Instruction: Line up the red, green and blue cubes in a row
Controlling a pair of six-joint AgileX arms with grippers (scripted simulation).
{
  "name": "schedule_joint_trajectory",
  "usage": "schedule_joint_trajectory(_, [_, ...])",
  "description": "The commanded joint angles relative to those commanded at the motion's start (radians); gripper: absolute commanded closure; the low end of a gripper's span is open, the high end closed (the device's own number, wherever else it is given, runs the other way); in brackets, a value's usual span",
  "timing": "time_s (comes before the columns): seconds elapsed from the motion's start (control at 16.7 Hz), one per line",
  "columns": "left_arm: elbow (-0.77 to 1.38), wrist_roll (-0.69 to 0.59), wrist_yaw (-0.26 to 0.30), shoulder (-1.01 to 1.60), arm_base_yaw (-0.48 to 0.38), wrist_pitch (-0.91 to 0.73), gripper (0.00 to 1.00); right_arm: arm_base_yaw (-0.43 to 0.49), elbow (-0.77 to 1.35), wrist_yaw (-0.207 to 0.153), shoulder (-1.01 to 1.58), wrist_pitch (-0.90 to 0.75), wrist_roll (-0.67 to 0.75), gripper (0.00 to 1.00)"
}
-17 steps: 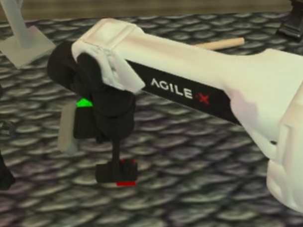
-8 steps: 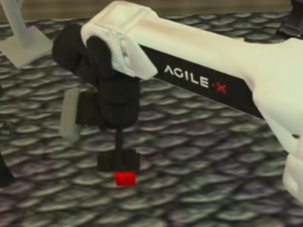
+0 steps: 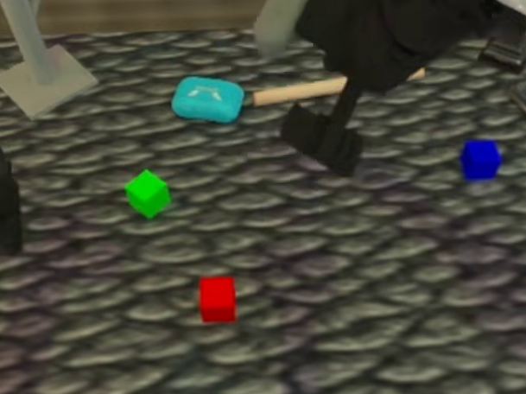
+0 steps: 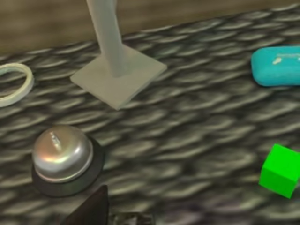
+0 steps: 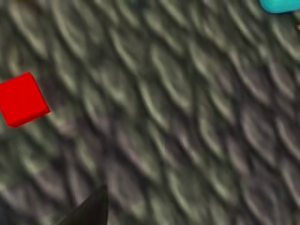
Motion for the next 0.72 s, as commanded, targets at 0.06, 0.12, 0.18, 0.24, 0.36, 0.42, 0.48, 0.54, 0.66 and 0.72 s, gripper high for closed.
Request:
schedule_joint_trajectory(0.06, [0.090, 0.021, 0.000, 0.115, -0.014, -0.057, 0.00, -0.045, -0.100, -0.004, -0.116, 0.062, 0.031, 0.00])
schedule_joint_trajectory(0.12, [0.182, 0.042, 0.001, 0.234, -0.028, -0.116, 0.00, -0.091, -0.204, -0.008, -0.236, 0.126, 0.063, 0.00])
schedule_joint_trajectory(0.18, [0.273, 0.063, 0.001, 0.354, -0.041, -0.176, 0.00, -0.137, -0.311, -0.011, -0.360, 0.189, 0.097, 0.00])
schedule_joint_trajectory(0.24, [0.358, 0.083, 0.001, 0.466, -0.054, -0.233, 0.00, -0.183, -0.422, -0.013, -0.483, 0.251, 0.130, 0.00])
schedule_joint_trajectory(0.36, [0.535, 0.124, 0.002, 0.697, -0.081, -0.354, 0.00, -0.270, -0.651, -0.014, -0.720, 0.372, 0.194, 0.00])
schedule_joint_trajectory(0.42, [0.620, 0.145, 0.002, 0.805, -0.094, -0.412, 0.00, -0.310, -0.766, -0.013, -0.831, 0.430, 0.224, 0.00])
schedule_joint_trajectory(0.48, [0.696, 0.163, 0.002, 0.900, -0.106, -0.465, 0.00, -0.350, -0.880, -0.010, -0.936, 0.488, 0.254, 0.00])
schedule_joint_trajectory(0.54, [0.775, 0.182, 0.002, 0.996, -0.119, -0.519, 0.00, -0.387, -0.990, -0.006, -1.036, 0.545, 0.282, 0.00])
schedule_joint_trajectory(0.66, [0.926, 0.218, 0.002, 1.172, -0.141, -0.618, 0.00, -0.457, -1.198, 0.004, -1.226, 0.656, 0.334, 0.00])
schedule_joint_trajectory(0.72, [0.993, 0.233, 0.002, 1.247, -0.151, -0.660, 0.00, -0.488, -1.292, 0.010, -1.318, 0.708, 0.358, 0.00])
